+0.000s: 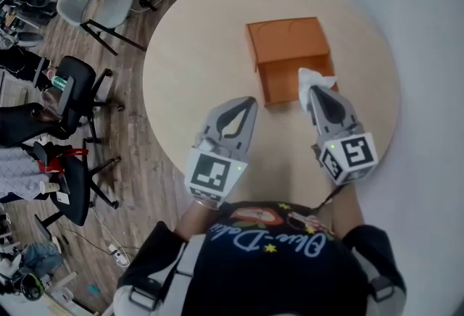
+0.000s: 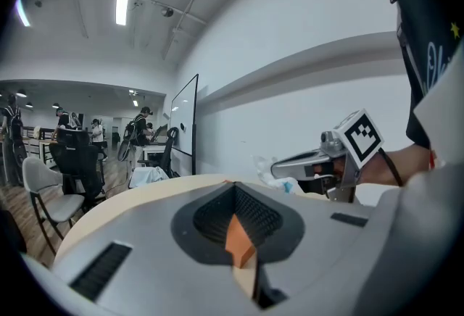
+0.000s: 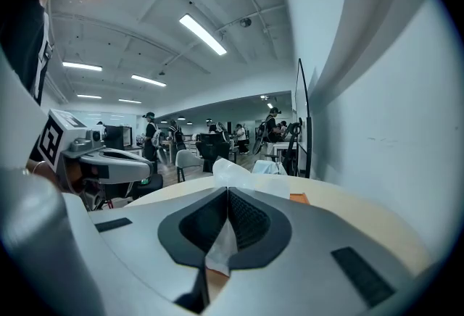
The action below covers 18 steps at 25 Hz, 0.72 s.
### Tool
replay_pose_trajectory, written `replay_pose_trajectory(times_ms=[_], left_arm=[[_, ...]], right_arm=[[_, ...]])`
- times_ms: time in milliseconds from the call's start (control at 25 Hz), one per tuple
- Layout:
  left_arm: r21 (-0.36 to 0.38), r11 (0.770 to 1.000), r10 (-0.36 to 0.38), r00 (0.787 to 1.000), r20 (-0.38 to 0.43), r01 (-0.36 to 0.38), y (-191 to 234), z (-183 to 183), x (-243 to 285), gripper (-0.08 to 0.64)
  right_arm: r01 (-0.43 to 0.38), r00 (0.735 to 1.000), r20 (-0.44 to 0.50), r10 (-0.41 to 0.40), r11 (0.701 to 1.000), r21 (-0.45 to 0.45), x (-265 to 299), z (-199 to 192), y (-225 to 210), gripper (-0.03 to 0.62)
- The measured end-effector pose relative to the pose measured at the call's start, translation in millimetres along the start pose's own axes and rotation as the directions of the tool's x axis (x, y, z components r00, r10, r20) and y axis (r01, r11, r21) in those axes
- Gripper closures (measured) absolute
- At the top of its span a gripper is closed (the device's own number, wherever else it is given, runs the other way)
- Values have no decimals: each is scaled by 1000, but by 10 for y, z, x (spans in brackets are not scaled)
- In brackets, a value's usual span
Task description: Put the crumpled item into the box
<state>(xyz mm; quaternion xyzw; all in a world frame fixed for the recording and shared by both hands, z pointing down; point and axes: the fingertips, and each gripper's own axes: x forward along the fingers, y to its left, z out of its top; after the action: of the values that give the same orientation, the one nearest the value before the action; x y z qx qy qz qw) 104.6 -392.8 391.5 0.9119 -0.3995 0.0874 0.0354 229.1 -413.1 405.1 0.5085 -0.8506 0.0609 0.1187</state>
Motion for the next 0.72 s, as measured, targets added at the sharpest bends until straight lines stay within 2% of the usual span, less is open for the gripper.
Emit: replay_pose_trajectory(times_ms=[400, 720], left_arm=[[-29, 999, 30, 999, -22, -31, 195, -196, 103, 568], [-50, 998, 34, 999, -39, -36, 271, -276, 184, 568]], right_arm=[[-16, 991, -133, 18, 1000, 17, 501, -446, -137, 592], [-46, 964, -264, 41, 999, -12, 876, -785, -197, 592]])
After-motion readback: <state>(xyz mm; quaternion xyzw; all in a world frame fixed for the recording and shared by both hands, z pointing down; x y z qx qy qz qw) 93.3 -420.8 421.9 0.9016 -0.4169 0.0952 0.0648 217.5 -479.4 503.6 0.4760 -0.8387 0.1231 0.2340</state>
